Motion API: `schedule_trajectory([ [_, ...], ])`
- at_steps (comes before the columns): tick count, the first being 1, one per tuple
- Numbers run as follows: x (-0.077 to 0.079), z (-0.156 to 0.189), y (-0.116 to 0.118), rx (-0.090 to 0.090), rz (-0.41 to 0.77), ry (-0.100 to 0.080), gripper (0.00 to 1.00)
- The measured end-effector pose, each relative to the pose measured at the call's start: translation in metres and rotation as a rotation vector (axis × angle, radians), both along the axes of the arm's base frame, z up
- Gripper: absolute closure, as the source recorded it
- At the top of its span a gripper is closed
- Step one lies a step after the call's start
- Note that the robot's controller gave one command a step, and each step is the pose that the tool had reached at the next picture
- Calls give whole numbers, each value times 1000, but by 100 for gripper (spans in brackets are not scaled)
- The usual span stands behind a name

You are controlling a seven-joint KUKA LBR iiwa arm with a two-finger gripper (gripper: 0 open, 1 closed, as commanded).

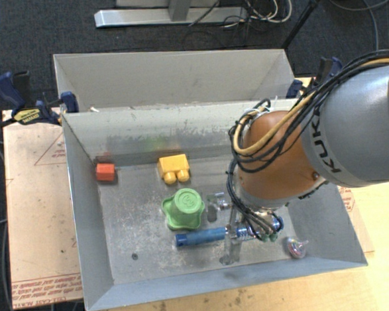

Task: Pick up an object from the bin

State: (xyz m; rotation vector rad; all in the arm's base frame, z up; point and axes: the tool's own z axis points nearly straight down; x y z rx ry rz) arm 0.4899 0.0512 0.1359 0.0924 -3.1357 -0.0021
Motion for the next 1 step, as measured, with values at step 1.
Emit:
schedule_trajectory([
  [1, 4, -17, 5, 0, 60, -3, 0],
])
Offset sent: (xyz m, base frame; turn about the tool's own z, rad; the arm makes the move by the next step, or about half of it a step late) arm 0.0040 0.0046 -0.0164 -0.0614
